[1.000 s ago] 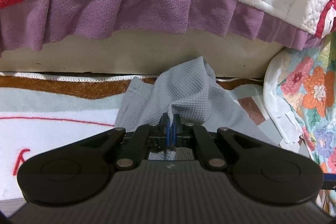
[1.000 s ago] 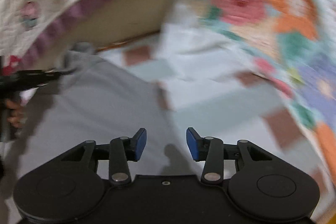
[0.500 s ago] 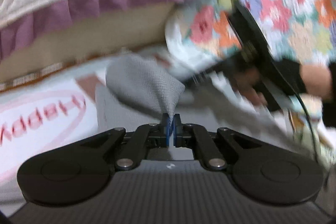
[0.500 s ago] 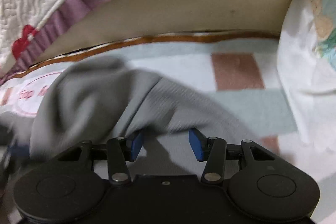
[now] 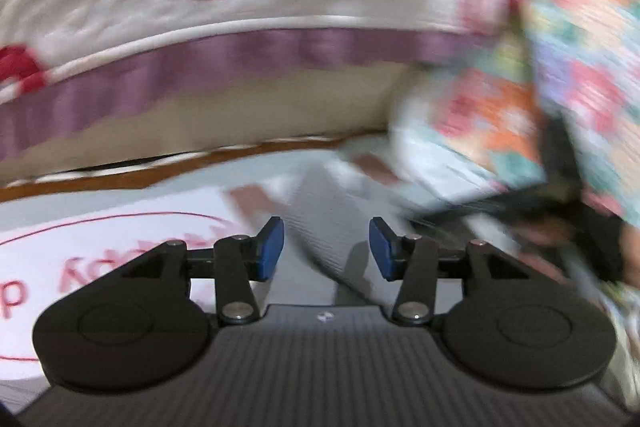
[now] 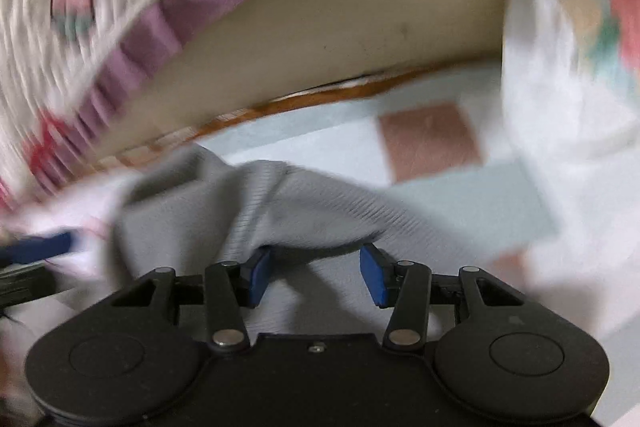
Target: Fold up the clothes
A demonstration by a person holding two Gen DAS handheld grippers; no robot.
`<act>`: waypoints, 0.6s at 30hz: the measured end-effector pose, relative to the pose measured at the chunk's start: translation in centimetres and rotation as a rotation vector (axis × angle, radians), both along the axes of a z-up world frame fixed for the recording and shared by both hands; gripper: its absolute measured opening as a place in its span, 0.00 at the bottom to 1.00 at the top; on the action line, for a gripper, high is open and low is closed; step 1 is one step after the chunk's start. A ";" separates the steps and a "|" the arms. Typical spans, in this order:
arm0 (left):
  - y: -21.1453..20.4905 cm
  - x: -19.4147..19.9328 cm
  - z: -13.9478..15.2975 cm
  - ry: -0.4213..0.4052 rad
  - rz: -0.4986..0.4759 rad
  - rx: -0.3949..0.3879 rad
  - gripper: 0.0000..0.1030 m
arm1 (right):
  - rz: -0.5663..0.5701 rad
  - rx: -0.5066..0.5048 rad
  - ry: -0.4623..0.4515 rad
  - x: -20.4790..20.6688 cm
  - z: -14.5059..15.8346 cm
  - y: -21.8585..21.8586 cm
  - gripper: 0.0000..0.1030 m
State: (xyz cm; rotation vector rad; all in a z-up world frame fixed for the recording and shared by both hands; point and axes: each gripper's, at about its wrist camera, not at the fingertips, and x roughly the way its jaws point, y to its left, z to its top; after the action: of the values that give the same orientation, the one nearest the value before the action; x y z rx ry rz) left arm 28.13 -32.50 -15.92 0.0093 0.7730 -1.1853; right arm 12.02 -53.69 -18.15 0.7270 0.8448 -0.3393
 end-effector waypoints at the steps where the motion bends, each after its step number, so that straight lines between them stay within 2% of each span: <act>1: -0.5 0.8 -0.5 0.018 0.025 0.007 0.55 | -0.032 0.095 -0.026 -0.4 -0.1 -0.3 0.52; 2: -1.0 1.5 -1.1 0.040 0.046 0.012 0.55 | -0.052 0.151 -0.034 -0.5 -0.2 -0.4 0.52; 6: -2.3 3.6 -3.5 0.261 0.049 0.029 0.60 | -0.029 0.109 0.037 0.4 0.0 0.2 0.52; 7: -2.6 3.4 -3.8 0.280 0.060 0.041 0.63 | -0.028 0.115 0.042 0.6 0.0 0.2 0.52; 8: -2.9 3.1 -4.0 0.292 0.074 0.055 0.63 | -0.057 0.167 0.019 0.4 -0.2 -0.2 0.52; 11: -3.7 1.4 -4.0 0.231 0.035 0.052 0.65 | -0.166 0.358 -0.078 -1.1 -1.1 -1.5 0.54; 12: -3.9 1.0 -4.1 0.233 0.004 0.050 0.60 | -0.197 0.411 -0.108 -1.6 -1.4 -1.8 0.56; 14: -3.9 -0.1 -4.1 0.227 -0.064 0.034 0.18 | -0.242 0.483 -0.141 -2.3 -2.0 -2.2 0.57; 15: -3.9 -0.6 -4.1 0.224 -0.098 0.026 0.07 | -0.267 0.541 -0.179 -2.8 -2.6 -2.4 0.57; 17: -2.7 -2.6 -2.9 0.128 -0.149 -0.011 0.06 | -0.319 0.652 -0.257 -3.9 -3.6 -2.8 0.58; 18: -1.9 -3.7 -2.1 0.081 -0.183 -0.040 0.06 | -0.348 0.699 -0.300 -4.4 -4.1 -3.0 0.63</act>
State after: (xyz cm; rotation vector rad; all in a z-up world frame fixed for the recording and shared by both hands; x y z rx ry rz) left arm 24.42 -34.43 -18.03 -0.0017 0.8325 -1.3815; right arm 7.58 -56.66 -22.21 1.5457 0.5375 -0.2294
